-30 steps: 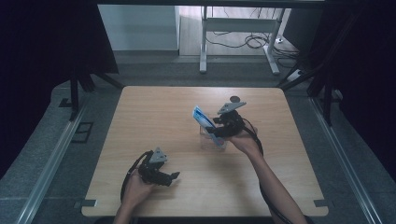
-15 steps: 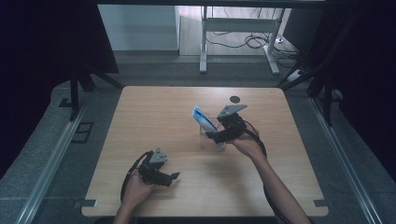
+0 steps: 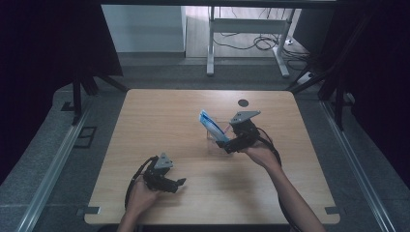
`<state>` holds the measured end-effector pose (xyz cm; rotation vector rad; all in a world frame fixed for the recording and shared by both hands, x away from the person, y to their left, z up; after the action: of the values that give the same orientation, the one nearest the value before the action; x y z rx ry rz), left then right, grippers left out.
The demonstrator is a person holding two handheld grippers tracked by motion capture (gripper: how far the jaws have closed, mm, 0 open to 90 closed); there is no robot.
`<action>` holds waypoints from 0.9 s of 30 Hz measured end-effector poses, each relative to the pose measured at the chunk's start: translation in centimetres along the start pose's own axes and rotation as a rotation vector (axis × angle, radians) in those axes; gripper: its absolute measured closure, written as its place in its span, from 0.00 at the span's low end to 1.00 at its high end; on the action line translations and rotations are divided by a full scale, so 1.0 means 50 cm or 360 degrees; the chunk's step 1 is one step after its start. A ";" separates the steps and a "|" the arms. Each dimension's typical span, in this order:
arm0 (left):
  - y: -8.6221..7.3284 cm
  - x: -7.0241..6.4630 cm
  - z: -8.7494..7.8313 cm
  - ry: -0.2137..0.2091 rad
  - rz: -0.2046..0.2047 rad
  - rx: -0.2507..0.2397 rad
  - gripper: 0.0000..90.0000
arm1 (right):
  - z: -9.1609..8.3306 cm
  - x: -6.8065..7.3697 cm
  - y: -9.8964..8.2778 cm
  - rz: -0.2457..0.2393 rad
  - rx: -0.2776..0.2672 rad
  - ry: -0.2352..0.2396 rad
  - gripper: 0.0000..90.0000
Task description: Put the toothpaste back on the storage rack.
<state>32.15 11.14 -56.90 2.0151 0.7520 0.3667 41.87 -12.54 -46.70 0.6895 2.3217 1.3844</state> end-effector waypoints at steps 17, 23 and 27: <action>0.001 -0.002 0.000 -0.0019 -0.0009 -0.0011 0.14 | -0.045 0.017 -0.027 -0.0012 0.0000 -0.0001 0.07; 0.001 -0.003 0.000 -0.0017 -0.0003 -0.0011 0.14 | -0.058 0.022 -0.044 0.0002 -0.0025 0.0007 0.06; 0.001 -0.004 0.001 -0.0019 -0.0001 -0.0009 0.14 | -0.066 0.025 -0.055 0.0032 -0.0045 0.0005 0.03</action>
<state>32.04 10.94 -56.86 2.0101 0.7433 0.3557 38.51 -15.29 -47.66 0.7049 2.2993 1.4252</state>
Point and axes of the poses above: each handheld gripper's, and its own axes: z roughly forward along the jaws, y roughly out of its top, x roughly to its left, the point moved 6 cm from there along z, roughly forward along the jaws, and after that the axes turned 13 degrees about -x, right-handed, at the moved point
